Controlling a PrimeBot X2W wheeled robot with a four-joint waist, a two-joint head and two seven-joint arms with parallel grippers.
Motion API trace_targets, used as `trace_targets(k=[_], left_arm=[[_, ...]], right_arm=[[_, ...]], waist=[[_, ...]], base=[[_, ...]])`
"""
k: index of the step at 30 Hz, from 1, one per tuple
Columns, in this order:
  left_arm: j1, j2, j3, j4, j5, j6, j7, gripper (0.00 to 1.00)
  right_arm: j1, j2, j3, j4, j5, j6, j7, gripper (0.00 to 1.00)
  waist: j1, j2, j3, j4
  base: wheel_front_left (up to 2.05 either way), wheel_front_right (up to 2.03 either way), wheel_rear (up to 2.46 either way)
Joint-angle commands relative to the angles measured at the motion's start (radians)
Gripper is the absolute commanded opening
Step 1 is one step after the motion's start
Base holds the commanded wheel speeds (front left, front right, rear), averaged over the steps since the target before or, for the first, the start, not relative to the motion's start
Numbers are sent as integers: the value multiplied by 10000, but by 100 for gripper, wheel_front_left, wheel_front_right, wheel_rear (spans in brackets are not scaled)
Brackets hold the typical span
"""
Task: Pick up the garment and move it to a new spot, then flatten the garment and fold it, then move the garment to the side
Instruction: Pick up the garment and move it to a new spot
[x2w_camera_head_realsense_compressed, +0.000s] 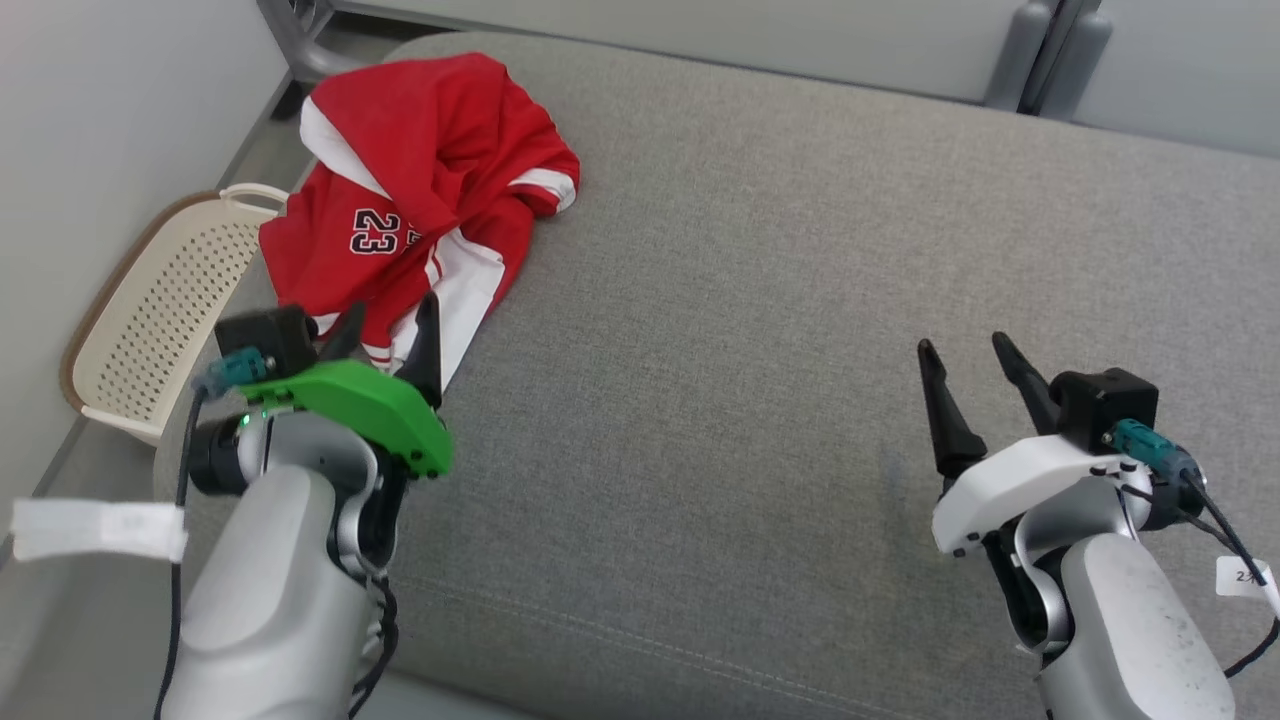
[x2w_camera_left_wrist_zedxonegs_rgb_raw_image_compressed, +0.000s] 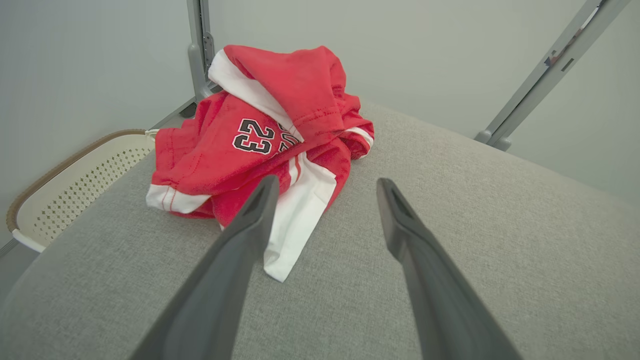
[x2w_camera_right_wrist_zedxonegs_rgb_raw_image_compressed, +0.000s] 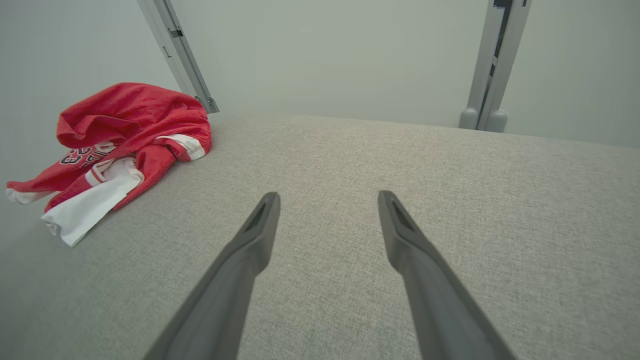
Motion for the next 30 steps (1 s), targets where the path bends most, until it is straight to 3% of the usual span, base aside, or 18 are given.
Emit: trace_targets(k=[1, 11, 20, 24, 30], left_arm=[[-509, -25, 71, 65, -74, -46, 153, 100], [-3097, 337, 339, 704, -592, 265, 2338, 100], [-4538, 1012, 136, 1096, -290, 1073, 4418, 100], [-4676, 1256, 75, 1238, -150, 1415, 4914, 100], [-4567, 1298, 161, 1278, -315, 1481, 4924, 100]], right_arm=[[-9, -59, -135, -308, -148, 1, 125, 100], [605, -55, -285, -2526, -509, 1, 1303, 100], [1116, -55, -151, -3579, -472, 1, 1806, 100], [1180, -55, -50, -3781, -506, 1, 1876, 100], [1276, -53, -35, -3877, -427, 1, 1925, 100]], waist=[[0, 0, 937, 103], [0, 0, 2227, 18], [0, 0, 2970, -542], [0, 0, 3105, -796], [0, 0, 3189, -1057]], base=[[0, 0, 0], [0, 0, 0], [0, 0, 0], [0, 0, 0], [0, 0, 0]])
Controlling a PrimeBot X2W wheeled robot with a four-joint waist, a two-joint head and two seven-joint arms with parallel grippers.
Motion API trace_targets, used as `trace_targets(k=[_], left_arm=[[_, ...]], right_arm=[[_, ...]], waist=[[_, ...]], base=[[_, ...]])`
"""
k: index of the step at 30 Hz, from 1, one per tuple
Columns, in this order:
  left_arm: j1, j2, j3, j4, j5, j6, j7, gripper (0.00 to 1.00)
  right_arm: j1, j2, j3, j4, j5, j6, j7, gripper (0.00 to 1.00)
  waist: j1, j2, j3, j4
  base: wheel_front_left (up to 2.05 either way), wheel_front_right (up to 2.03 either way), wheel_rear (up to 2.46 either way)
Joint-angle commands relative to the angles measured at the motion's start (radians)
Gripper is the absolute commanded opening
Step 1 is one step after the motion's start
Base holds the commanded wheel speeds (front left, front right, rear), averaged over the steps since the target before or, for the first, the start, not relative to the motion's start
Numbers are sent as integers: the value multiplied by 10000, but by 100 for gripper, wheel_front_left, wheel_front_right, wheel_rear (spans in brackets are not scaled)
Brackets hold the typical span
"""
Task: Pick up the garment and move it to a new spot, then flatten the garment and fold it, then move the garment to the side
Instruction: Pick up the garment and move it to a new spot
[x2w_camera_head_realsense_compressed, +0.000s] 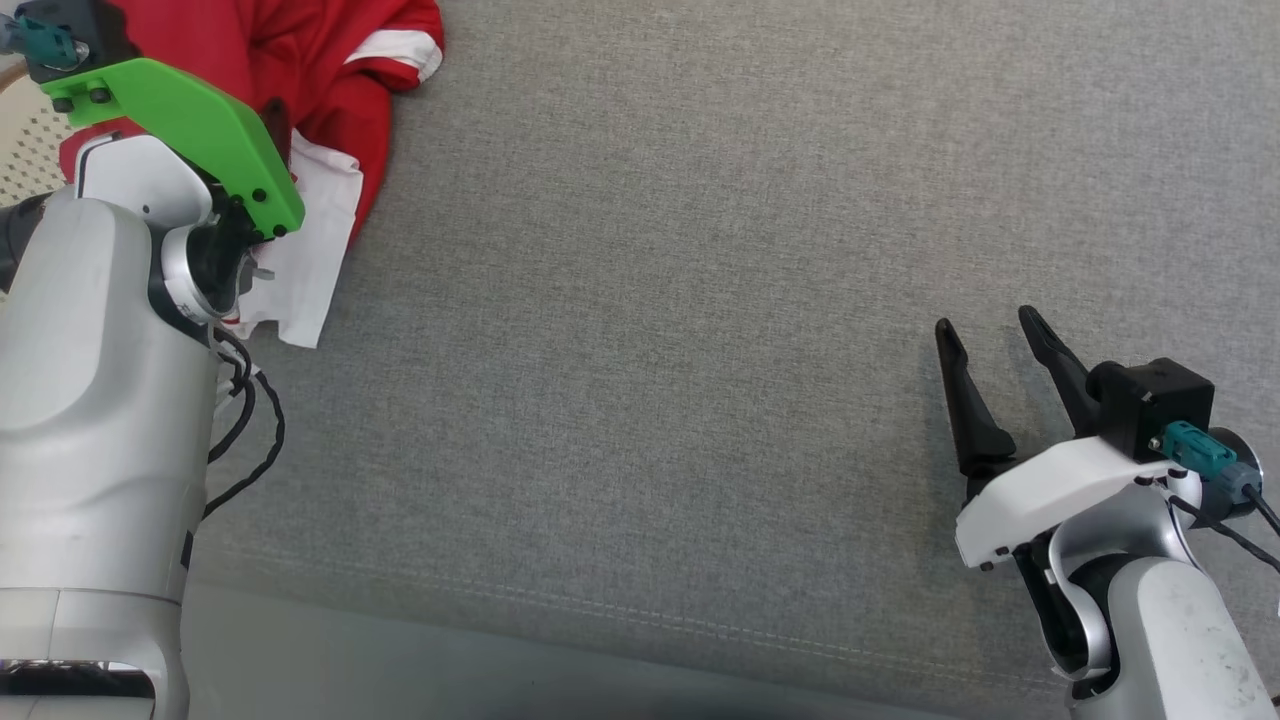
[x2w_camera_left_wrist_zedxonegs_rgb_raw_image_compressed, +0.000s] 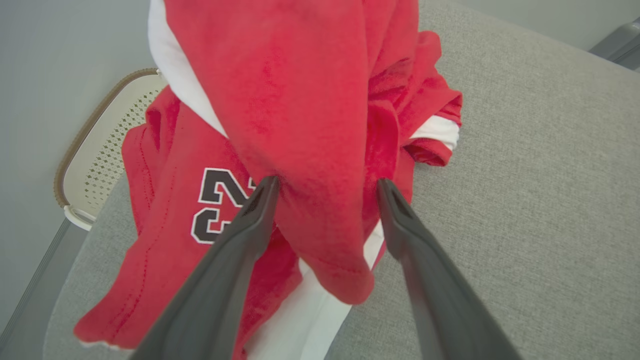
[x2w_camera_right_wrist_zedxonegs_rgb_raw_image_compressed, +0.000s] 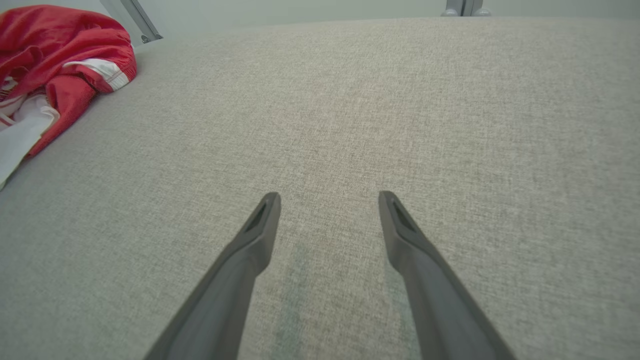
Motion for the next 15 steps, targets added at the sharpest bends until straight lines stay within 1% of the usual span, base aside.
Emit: trace_targets(k=[1, 2, 3, 4, 6, 7, 8, 11, 15], left_arm=[[32, 27, 22, 53, -53, 40, -44, 100], [99, 36, 37, 82, -80, 70, -54, 89], [153, 78, 33, 128, -79, 85, -59, 62], [190, 135, 28, 169, -53, 85, -99, 48], [254, 185, -28, 278, 20, 90, -146, 34], [261, 222, -45, 321, 52, 58, -191, 15], [252, 262, -71, 378, 107, 22, -257, 0], [279, 257, -138, 483, 118, -55, -389, 0], [107, 254, -309, 387, 288, -251, -917, 0]], right_arm=[[122, -44, 14, -49, 33, 1, 29, 100], [115, -44, 34, -45, 46, 1, 37, 100], [108, -44, 50, -45, 54, 1, 46, 100], [104, -44, 66, -45, 66, 1, 53, 100], [117, -44, 89, -61, 81, 1, 42, 100], [130, -44, 86, -61, 99, 1, 45, 100], [142, -44, 86, -46, 100, 1, 41, 100], [178, -42, 83, 53, 140, 1, 23, 100], [182, -42, 128, 201, 272, 1, -8, 100]], waist=[[-2, 0, 59, -150], [-2, 0, 53, -191], [-2, 0, 44, -227], [-2, 0, 30, -260], [-2, 0, -15, -308], [-2, 0, -39, -322], [-2, 0, -63, -335], [-2, 0, -191, -342], [-2, 0, -424, -314]], base=[[0, 0, 0], [0, 0, 0], [0, 0, 0], [0, 0, 0], [0, 0, 0], [0, 0, 0], [0, 0, 0], [0, 0, 0], [0, 0, 0]])
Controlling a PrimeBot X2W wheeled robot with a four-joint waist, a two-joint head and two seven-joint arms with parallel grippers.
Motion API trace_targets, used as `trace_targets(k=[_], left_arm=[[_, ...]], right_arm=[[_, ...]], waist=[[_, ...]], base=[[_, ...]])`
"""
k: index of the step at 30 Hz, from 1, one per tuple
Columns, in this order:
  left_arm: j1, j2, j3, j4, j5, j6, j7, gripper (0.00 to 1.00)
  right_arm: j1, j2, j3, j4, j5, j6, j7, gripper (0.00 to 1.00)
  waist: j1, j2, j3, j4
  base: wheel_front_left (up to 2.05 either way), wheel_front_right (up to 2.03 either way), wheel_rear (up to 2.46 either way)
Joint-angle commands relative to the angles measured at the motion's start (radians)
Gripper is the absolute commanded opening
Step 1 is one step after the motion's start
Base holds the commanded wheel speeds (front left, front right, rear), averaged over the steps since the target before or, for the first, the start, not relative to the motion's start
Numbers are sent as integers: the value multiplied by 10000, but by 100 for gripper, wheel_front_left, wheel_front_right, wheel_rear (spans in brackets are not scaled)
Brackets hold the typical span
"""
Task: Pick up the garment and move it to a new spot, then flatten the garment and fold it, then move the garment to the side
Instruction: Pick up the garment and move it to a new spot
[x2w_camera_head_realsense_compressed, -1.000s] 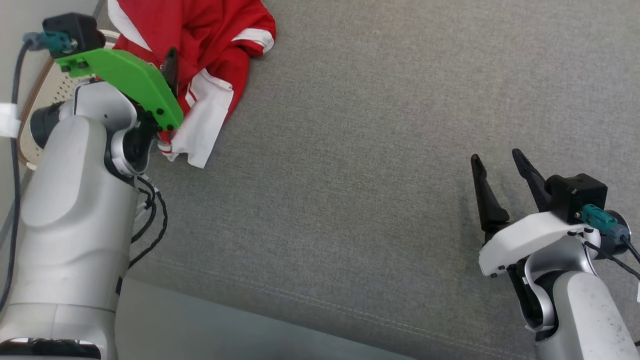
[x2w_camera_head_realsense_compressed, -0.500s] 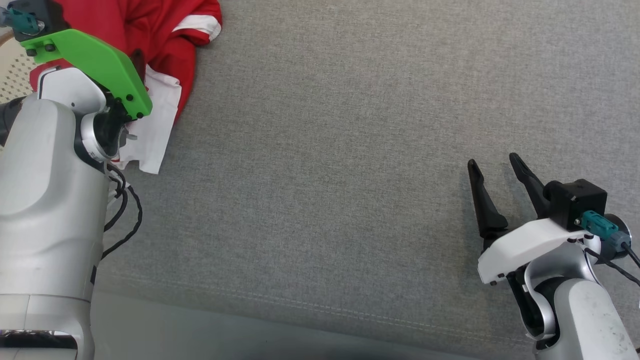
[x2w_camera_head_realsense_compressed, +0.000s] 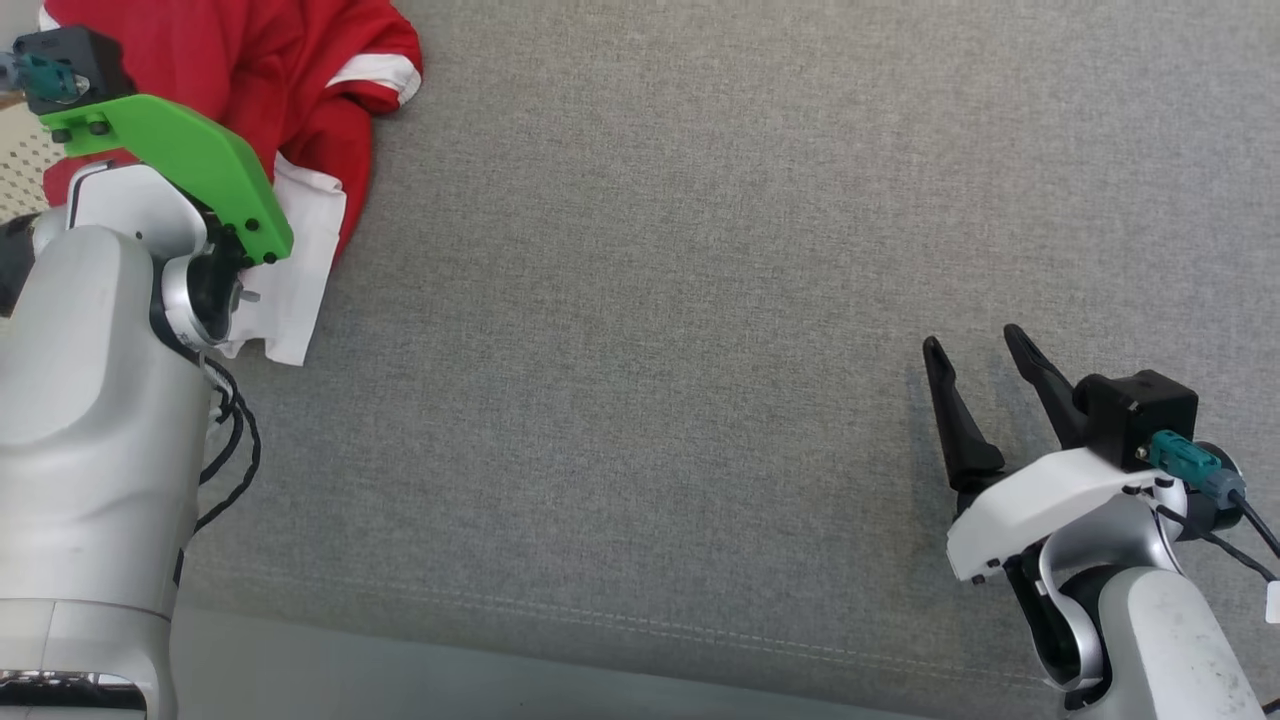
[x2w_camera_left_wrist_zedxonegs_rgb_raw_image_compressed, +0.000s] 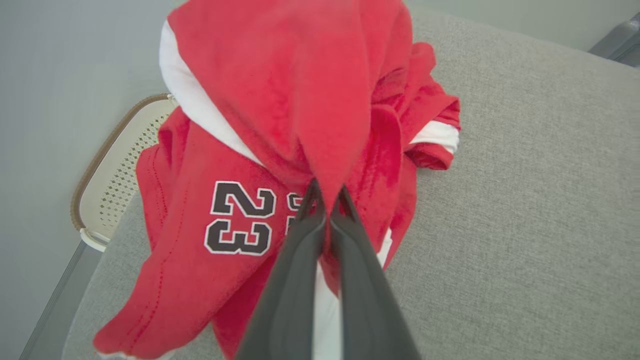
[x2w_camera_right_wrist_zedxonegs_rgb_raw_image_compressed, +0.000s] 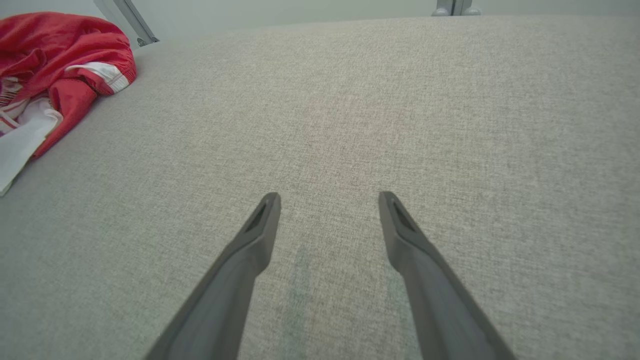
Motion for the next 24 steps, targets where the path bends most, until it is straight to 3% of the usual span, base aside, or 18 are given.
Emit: trace_targets(k=[1, 9, 12, 24], left_arm=[[-156, -28, -114, -148, 148, -129, -330, 0], [-722, -217, -692, -731, 759, -473, -1527, 0], [-1060, -502, -989, -1202, 929, -750, -2069, 0], [-1501, -1325, -1735, -2202, 749, -1449, -2156, 0]], right_arm=[[43, -40, 18, 86, 120, 1, -66, 100], [-29, -39, 190, 479, 450, 1, -330, 100], [79, -37, 370, 1073, 849, 1, -690, 100], [63, -39, 818, 2371, 1783, 1, -1583, 100]], waist=[[-1, 0, -195, 27], [-1, 0, -961, -139], [-1, 0, -1817, -544], [-1, 0, -3378, -1897]], base=[[0, 0, 0], [0, 0, 0], [0, 0, 0], [0, 0, 0]])
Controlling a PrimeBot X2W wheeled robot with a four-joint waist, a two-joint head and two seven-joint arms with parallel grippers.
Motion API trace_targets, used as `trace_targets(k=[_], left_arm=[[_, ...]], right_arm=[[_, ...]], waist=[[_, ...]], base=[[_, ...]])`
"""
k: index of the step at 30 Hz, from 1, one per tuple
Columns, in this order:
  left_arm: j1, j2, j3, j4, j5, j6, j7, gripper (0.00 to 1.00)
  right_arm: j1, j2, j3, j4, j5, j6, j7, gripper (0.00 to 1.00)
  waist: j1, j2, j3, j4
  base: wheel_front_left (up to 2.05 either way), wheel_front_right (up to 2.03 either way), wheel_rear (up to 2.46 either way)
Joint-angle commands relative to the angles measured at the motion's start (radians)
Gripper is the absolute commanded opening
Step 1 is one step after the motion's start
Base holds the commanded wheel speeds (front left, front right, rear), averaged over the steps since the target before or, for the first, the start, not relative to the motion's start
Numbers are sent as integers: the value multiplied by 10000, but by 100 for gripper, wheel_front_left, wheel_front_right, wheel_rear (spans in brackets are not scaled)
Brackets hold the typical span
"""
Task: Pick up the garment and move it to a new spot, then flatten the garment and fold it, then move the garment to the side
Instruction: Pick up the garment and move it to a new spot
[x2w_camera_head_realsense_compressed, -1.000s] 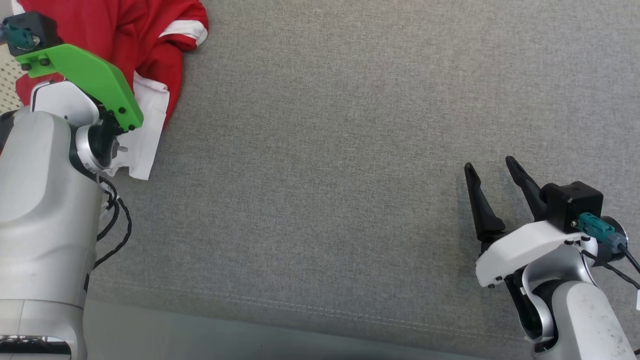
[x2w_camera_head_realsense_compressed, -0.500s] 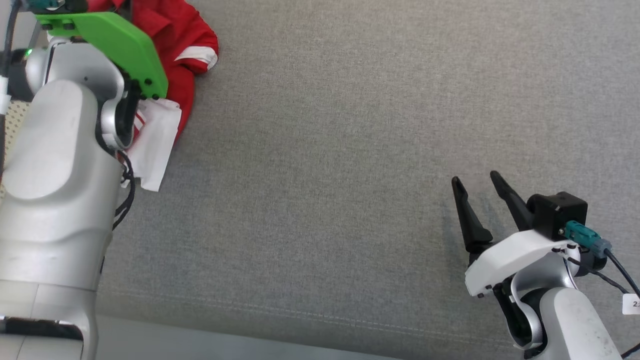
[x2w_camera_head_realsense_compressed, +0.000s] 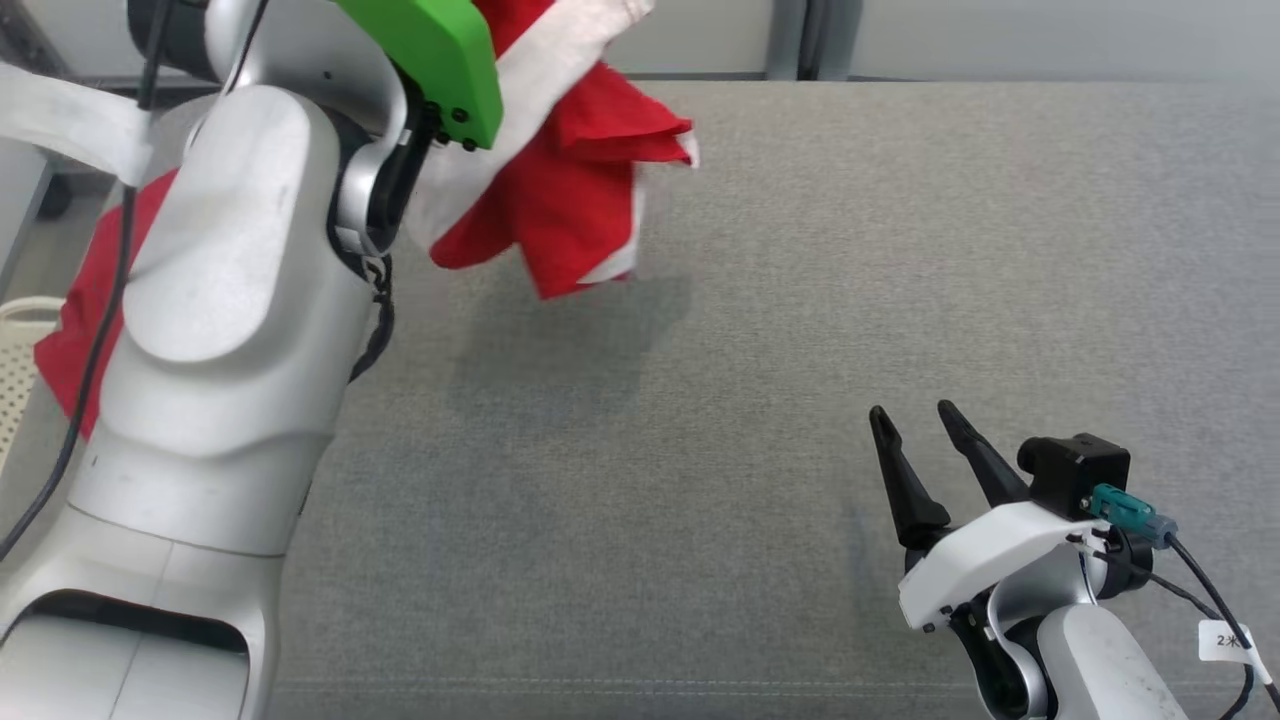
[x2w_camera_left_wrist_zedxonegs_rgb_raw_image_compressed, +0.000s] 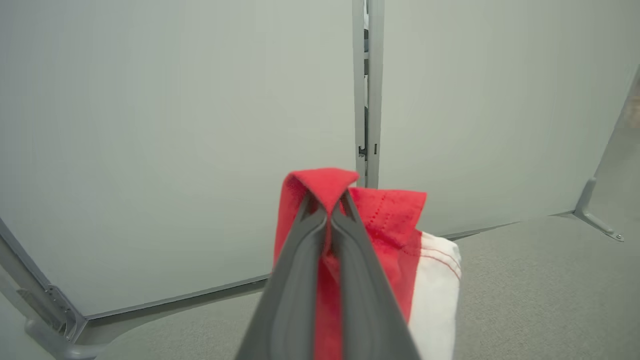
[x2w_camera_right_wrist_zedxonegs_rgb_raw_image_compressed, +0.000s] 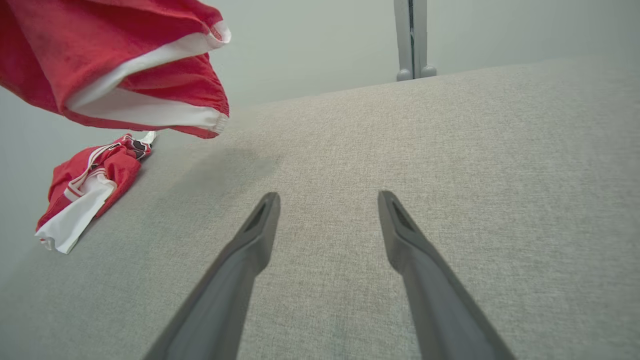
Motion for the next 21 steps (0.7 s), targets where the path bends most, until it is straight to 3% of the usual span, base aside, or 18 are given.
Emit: trace_targets(k=[1, 8, 15, 21], left_arm=[[-113, -89, -73, -76, -48, -73, 42, 0], [48, -640, -494, -645, -689, -355, 166, 0], [335, -815, -1136, -1195, -1491, -463, 87, 0], [569, -828, -1610, -1168, -1924, -229, -22, 0]], right_arm=[[60, -32, 20, 75, 102, 2, -86, 100], [-124, -34, 77, 364, 271, 2, -321, 100], [-266, -32, 37, 519, 377, 4, -478, 100], [-442, -32, 117, 621, 493, 2, -601, 100]], waist=[[0, -1, -713, -781], [0, -1, -913, -1637], [0, -1, -794, -2371], [0, -1, -517, -2764]], base=[[0, 0, 0], [0, 0, 0], [0, 0, 0], [0, 0, 0]])
